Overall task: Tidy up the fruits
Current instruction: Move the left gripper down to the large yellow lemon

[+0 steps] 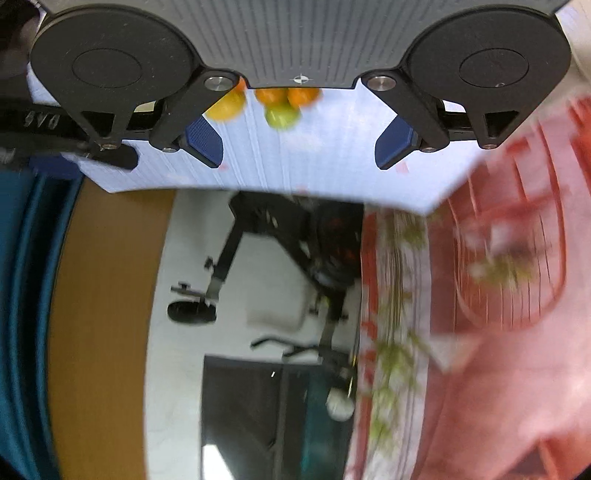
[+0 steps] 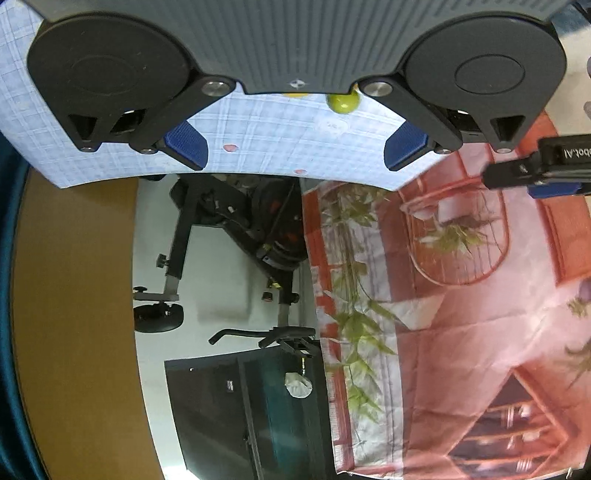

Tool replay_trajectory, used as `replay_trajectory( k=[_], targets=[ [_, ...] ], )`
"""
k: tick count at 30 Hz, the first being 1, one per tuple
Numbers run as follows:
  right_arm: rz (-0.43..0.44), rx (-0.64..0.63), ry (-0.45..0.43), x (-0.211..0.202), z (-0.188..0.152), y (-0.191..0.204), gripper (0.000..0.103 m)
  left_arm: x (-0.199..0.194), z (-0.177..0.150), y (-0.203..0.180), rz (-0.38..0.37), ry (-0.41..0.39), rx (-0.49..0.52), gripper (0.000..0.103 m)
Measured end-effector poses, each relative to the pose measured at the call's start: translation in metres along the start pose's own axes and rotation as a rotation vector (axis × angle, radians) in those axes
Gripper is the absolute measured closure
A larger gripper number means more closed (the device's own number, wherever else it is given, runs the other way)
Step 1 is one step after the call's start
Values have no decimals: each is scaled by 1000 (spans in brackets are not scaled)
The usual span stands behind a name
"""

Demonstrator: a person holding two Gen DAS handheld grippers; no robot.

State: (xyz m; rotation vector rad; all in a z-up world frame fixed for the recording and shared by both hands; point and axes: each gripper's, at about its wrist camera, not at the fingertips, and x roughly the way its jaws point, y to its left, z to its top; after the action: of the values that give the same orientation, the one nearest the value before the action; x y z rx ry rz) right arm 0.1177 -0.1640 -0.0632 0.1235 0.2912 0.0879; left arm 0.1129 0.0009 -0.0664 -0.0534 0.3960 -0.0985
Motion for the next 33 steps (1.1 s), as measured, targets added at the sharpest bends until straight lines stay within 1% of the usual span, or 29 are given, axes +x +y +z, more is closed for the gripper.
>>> replay_trajectory(
  k=[2, 6, 9, 13, 15, 18, 22, 25, 27, 30, 33],
  targets=[
    [-18, 22, 52, 5, -17, 1, 0, 5, -17, 4, -3, 27, -36, 13],
    [-6, -9, 143, 5, -54, -1, 0, 6, -40, 7, -38, 47, -4, 13],
    [30, 13, 197, 7, -63, -7, 0, 6, -48, 11, -36, 74, 1, 12],
    [52, -7, 190, 1, -62, -11, 0, 10, -49, 13, -26, 83, 25, 12],
    [100, -25, 198, -1, -64, -10, 0, 11, -47, 15, -31, 85, 25, 12],
    [161, -87, 243, 3, -69, -1, 0, 13, -47, 13, -30, 101, 23, 12],
    [188, -158, 277, 7, -78, 9, 0, 19, -49, 4, -66, 134, 47, 12],
    [214, -163, 304, 10, -85, 12, 0, 23, -54, 3, -115, 162, 48, 13],
    [228, -167, 320, 11, -89, 14, 0, 23, -59, 3, -150, 167, 43, 13],
    [246, -158, 341, 13, -93, 12, 6, 23, -63, 2, -175, 169, 36, 15],
    [260, -132, 362, 16, -97, 9, 8, 26, -66, 2, -186, 188, 28, 16]
  ],
)
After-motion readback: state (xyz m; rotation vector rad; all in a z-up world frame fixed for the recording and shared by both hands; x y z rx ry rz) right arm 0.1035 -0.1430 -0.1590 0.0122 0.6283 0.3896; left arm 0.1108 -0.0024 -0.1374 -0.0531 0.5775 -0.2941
